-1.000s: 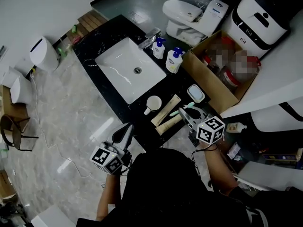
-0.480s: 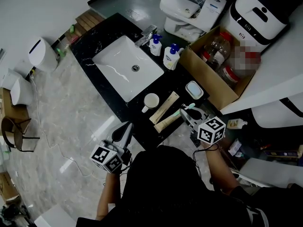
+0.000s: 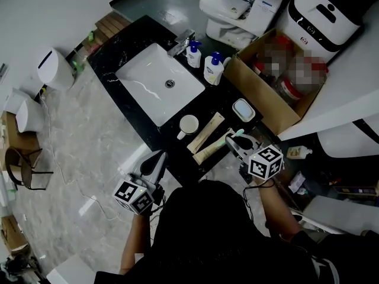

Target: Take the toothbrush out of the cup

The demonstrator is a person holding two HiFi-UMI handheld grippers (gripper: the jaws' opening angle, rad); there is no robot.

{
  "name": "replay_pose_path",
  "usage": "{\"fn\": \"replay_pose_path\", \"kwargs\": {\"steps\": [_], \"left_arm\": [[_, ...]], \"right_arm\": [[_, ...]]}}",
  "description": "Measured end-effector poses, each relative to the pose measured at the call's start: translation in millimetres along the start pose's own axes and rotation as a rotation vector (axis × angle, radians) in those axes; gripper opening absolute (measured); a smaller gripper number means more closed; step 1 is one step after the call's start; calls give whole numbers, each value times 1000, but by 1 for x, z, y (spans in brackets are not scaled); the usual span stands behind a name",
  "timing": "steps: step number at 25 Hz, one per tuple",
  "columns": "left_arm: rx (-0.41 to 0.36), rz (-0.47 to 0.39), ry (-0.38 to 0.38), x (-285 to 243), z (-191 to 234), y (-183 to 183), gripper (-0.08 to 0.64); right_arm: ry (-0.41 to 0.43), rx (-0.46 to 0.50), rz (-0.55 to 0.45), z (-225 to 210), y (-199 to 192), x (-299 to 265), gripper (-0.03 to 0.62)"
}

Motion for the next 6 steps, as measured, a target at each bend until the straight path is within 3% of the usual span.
{"fn": "replay_pose_path", "kwargs": {"steps": [6], "left_arm": [[-7, 24, 12, 2, 0, -5, 8]], "right_arm": [[2, -4, 16, -4, -8, 2, 38]]}}
Point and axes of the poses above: the fingertips, and each gripper's own axes: x backward along the fingers, z to its left, y out of its top, the point moved 2 cm from there along x, backward along the fingers, and after that the axes turned 8 degrees about -y, right-handed, at the moved point
